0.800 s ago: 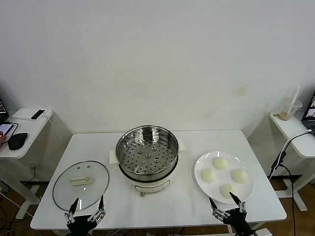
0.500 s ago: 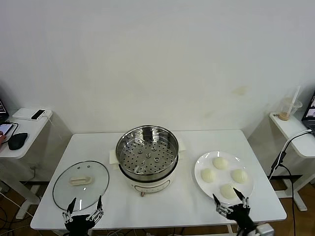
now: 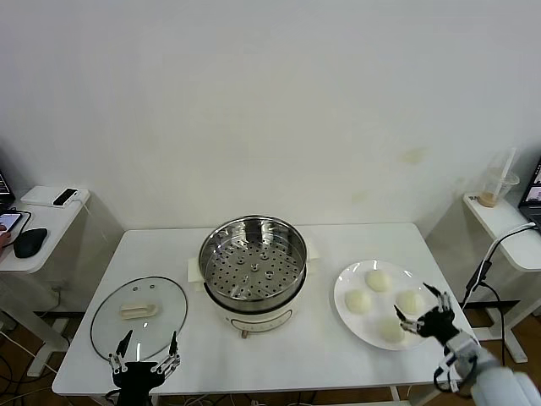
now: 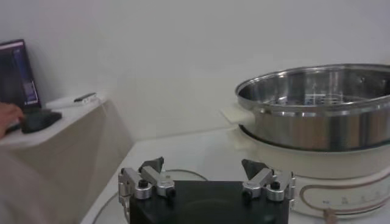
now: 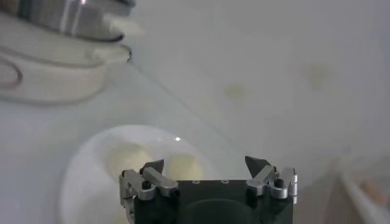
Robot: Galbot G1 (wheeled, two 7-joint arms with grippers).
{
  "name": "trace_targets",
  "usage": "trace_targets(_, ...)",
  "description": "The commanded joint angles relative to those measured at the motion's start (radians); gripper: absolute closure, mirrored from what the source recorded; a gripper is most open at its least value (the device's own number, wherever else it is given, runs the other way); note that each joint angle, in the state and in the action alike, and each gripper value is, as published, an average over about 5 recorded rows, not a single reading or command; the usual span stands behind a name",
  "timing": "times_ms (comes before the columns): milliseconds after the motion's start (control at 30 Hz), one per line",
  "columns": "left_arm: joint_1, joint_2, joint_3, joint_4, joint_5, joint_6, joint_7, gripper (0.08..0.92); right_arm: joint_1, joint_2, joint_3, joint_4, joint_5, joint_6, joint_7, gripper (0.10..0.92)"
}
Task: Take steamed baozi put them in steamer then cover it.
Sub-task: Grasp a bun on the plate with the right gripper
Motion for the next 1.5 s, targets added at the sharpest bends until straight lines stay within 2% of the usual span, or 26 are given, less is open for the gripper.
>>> trace_targets(33, -0.014, -0.008, 0.0, -0.009, 0.098, 0.001, -0.003, 0.177, 0.214, -0.171, -0.101, -0.119, -0.18, -0.002, -0.174, 0.203)
trace_targets(300, -0.042, -0.005, 0.006, -0.002, 0.101, 0.028, 0.0, 0.177, 0.668, -0.307, -0.526, -0.348, -0.134, 0.033, -0.472, 0.203)
trace_targets(433, -0.06, -0.002, -0.002, 0.002, 0.095, 0.037, 0.001, 0.177, 0.886, -0.317, -0.758, -0.443, -0.076, 0.04, -0.603, 0.203)
trace_targets(567, -0.073, 0.002, -0.013, 0.004, 0.086, 0.04, 0.001, 0.177, 1.039, -0.29, -0.947, -0.519, -0.062, 0.062, -0.669, 0.203)
trace_targets(900, -0.092, 0.001, -0.032, 0.002, 0.078, 0.043, 0.004, 0.177, 1.144, -0.142, -1.104, -0.64, -0.052, 0.074, -0.648, 0.203)
trace_targets(1500, -0.101, 0.001, -0.065, 0.024, 0.083, 0.043, 0.009, 0.177, 1.162, 0.059, -1.135, -0.858, -0.112, 0.095, -0.584, 0.203)
